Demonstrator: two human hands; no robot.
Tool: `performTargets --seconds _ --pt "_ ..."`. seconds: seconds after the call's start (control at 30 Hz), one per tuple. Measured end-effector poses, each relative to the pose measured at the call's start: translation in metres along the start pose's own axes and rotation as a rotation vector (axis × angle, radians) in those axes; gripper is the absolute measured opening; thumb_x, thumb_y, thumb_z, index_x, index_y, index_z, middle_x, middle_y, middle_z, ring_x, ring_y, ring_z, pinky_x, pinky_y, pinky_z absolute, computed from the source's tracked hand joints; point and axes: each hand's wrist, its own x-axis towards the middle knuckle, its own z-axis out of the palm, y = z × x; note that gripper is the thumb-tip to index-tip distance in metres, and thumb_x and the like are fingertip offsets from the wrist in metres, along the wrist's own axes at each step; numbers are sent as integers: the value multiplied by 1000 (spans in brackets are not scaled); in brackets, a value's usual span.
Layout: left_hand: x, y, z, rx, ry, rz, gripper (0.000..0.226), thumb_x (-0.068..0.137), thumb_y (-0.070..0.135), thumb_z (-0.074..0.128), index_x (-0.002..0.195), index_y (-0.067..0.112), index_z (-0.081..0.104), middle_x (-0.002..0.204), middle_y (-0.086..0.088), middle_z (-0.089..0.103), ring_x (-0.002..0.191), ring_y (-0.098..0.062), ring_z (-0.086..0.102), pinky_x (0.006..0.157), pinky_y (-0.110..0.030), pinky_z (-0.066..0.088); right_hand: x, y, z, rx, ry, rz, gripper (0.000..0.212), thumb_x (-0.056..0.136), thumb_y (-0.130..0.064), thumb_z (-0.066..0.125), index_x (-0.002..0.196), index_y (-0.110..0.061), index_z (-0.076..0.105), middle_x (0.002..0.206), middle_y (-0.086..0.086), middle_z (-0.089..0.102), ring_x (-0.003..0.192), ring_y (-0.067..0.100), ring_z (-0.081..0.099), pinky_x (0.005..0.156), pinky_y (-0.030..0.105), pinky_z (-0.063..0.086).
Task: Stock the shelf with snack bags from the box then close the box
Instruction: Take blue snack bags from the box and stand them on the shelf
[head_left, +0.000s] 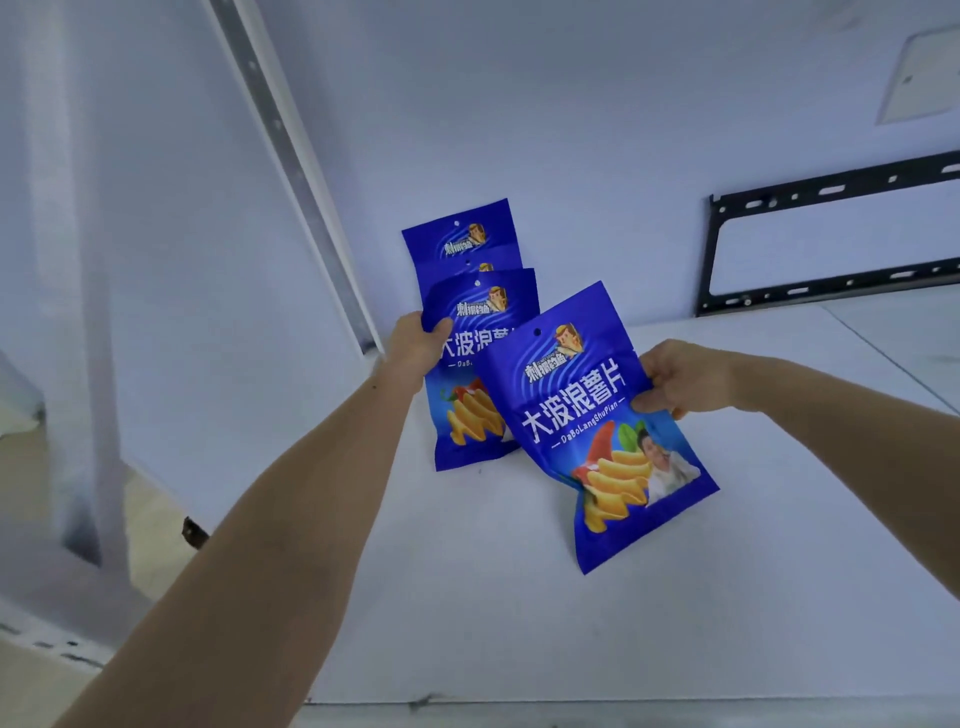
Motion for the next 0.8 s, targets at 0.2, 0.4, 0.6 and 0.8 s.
performTargets --seconds 0.2,0.4,0.6,0.8 --pt "33 -7 6 103 87 35 41 92 33 62 117 1 60 114 -14 67 94 -27 67 79 -38 55 22 0 0 -31 -22 22 19 92 -18 62 110 -14 57 111 2 66 105 21 64 76 30 54" --pt "47 -10 12 182 83 42 55 90 39 64 129 4 47 129 -14 56 110 -27 61 81 -36 54 40 3 2 -39 -53 40 29 92 -21 62 119 -12 56 116 0 62 108 19 61 76 28 54" --pt "44 -13 13 101 42 -4 69 94 36 58 147 8 24 145 -12 42 125 -25 50 87 -37 49 52 -4 8 8 -68 60 35 91 -24 63 122 -11 54 119 0 61 110 19 60 73 25 55" --pt "35 -21 -3 139 25 -27 66 98 41 48 150 11 20 150 -10 37 129 -24 46 90 -32 45 67 -21 21 89 -55 112 33 91 -21 64 120 -9 54 116 5 63 106 21 63 73 27 55"
